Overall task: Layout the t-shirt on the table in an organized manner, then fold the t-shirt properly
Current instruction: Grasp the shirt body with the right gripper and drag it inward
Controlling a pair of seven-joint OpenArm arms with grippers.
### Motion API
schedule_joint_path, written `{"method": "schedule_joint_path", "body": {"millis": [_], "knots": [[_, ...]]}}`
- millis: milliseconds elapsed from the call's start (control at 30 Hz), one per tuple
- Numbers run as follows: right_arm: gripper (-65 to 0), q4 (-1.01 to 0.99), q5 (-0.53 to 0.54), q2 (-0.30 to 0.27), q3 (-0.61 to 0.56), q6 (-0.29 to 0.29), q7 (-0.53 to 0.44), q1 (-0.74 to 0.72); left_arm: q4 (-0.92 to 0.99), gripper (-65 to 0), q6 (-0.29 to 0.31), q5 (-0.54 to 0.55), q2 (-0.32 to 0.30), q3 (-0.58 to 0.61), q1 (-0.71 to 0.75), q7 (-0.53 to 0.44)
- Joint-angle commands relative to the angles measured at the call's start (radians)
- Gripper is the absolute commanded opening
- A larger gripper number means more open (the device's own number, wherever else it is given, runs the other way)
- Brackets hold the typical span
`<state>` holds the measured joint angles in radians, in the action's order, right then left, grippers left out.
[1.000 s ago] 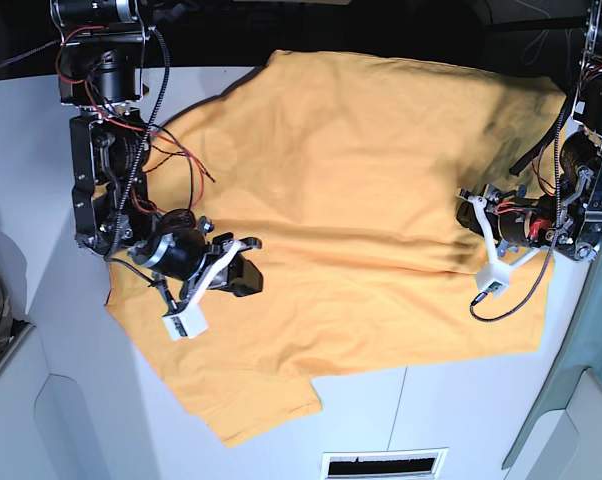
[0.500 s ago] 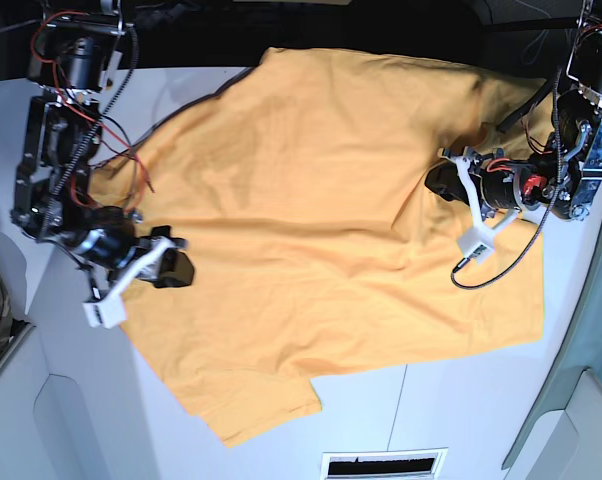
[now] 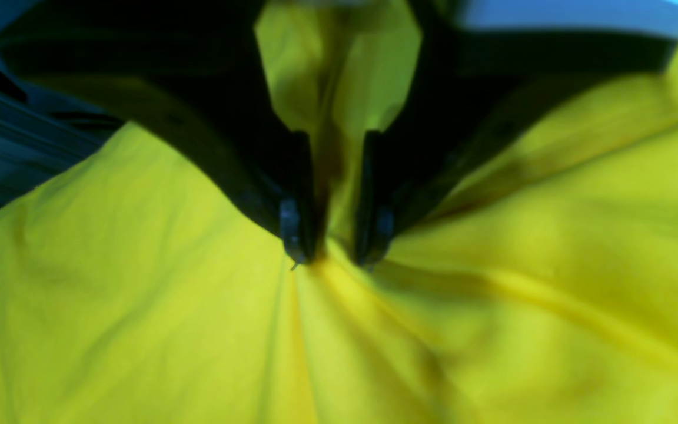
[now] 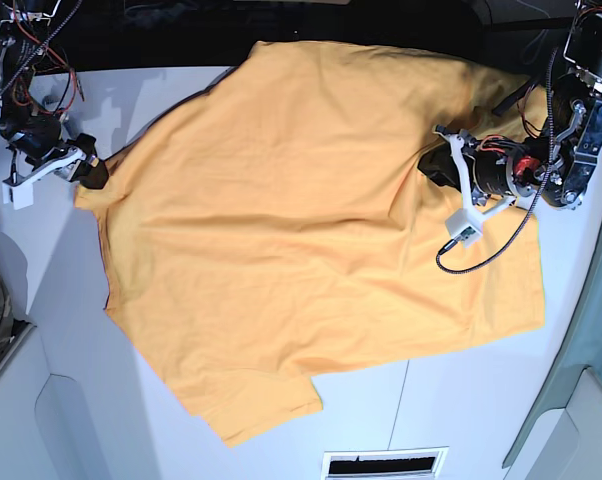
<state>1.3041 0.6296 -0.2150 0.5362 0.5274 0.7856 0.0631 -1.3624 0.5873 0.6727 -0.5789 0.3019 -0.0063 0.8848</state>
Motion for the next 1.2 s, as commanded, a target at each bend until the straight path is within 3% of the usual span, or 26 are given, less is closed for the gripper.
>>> {"method": "schedule_joint_path", "body": {"millis": [0, 167, 233, 300, 367, 600, 800, 833, 933, 967, 1167], "knots": [[-36.3, -0.001, 0.019, -0.005, 0.001, 0.008, -0.036, -0.016, -0.005, -48.0, -0.024, -0.035, -0.014, -0.002, -0.01, 0.008], [-38.1, -0.037, 0.026, 0.034, -0.001, 0.009, -0.082, -0.024, -0.005, -48.0, -0.026, -0.045, -0.014, -0.002, -0.01, 0.008], [-48.4, -0.034, 0.069, 0.043, -0.007, 0.024, -0.078, -0.024, -0.005, -48.0, -0.026, -0.045, -0.014, -0.002, -0.01, 0.007], [-63.9, -0.022, 0.133, 0.055, -0.007, 0.034, -0.061, -0.024, -0.005, -48.0, -0.026, -0.045, -0.014, -0.002, -0.01, 0.004], [-65.0, 0.006, 0.186, 0.072, -0.006, 0.038, -0.047, -0.024, -0.005, -48.0, -0.026, -0.045, -0.014, -0.002, -0.01, 0.004], [-65.0, 0.135, 0.206, 0.197, -0.045, 0.054, -0.015, -0.111, -0.003, -48.0, -0.026, -0.045, -0.014, -0.001, -0.01, 0.004], [-65.0, 0.116, -0.009, 0.302, -0.274, 0.045, -0.031, -0.245, -0.003, -48.0, -0.026, -0.045, -0.014, -0.001, -0.01, 0.005], [-60.7, 0.111, -0.046, 0.312, -0.316, 0.044, -0.031, -0.258, -0.003, -48.0, -0.026, -0.045, -0.014, -0.001, -0.01, 0.005], [-39.0, 0.108, -0.127, 0.317, -0.429, 0.044, -0.031, -0.271, -0.003, -48.0, -0.026, -0.045, -0.014, -0.001, -0.01, 0.006], [-36.1, 0.108, -0.143, 0.314, -0.453, 0.041, -0.029, -0.27, -0.003, -48.0, -0.026, -0.045, -0.014, -0.001, -0.01, 0.006], [-35.9, 0.132, -0.158, 0.309, -0.414, 0.019, -0.014, -0.234, -0.003, -48.0, -0.026, -0.045, -0.015, -0.001, 0.0, 0.006]]}}
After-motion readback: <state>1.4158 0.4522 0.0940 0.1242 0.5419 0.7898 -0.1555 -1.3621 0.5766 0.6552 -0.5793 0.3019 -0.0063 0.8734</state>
